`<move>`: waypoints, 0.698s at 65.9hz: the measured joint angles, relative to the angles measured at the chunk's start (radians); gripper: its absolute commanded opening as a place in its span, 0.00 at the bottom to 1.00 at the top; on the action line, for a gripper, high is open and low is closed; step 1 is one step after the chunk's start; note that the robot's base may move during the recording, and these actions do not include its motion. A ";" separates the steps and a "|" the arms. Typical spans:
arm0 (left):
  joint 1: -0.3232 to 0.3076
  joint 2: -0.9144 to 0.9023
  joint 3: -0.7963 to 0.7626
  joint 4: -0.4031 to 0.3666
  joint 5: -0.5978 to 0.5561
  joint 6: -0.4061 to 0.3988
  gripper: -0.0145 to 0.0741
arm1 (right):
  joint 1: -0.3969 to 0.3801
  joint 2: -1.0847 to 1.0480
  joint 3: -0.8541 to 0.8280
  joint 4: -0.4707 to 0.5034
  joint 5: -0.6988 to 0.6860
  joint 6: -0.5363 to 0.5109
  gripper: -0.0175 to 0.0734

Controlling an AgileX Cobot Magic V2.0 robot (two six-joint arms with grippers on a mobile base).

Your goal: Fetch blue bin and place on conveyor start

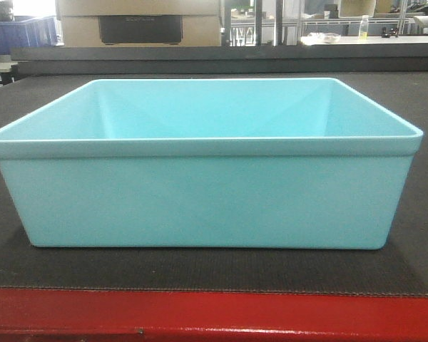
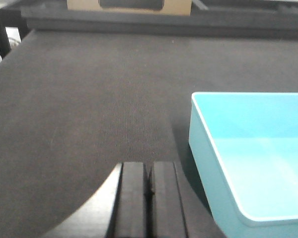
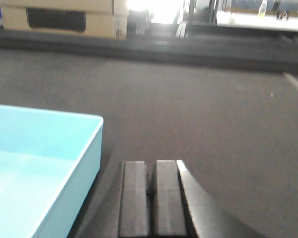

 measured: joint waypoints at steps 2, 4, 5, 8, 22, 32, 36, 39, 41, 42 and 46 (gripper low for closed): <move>0.000 -0.004 0.000 0.000 0.000 0.000 0.04 | 0.000 -0.007 0.000 -0.002 -0.004 0.000 0.02; 0.000 -0.009 0.000 0.000 0.000 0.000 0.04 | 0.000 -0.010 0.000 -0.002 -0.010 0.000 0.02; 0.000 -0.011 0.000 0.000 0.000 0.000 0.04 | 0.000 -0.010 0.000 -0.002 -0.012 0.000 0.02; 0.000 -0.013 0.000 0.000 0.000 0.000 0.04 | 0.000 -0.012 0.000 -0.002 -0.016 0.000 0.02; 0.000 -0.014 0.000 0.000 0.000 0.000 0.04 | 0.000 -0.012 0.000 -0.002 -0.023 0.000 0.02; 0.000 -0.014 0.002 0.000 0.000 0.000 0.04 | 0.000 -0.012 0.000 -0.002 -0.025 0.000 0.02; 0.000 -0.014 0.002 0.000 0.000 0.000 0.04 | 0.000 -0.012 0.000 -0.002 -0.025 0.000 0.02; 0.000 -0.014 0.002 0.000 0.000 0.000 0.04 | 0.000 -0.012 0.000 -0.002 -0.025 0.000 0.02; 0.000 -0.014 0.002 0.000 0.000 0.000 0.04 | 0.000 -0.012 0.000 -0.002 -0.025 0.000 0.02; 0.000 -0.014 0.002 0.000 0.000 0.000 0.04 | 0.000 -0.012 0.000 -0.002 -0.025 0.000 0.02; 0.000 -0.014 0.002 0.000 0.000 0.000 0.04 | 0.000 -0.012 0.000 -0.002 -0.025 0.000 0.02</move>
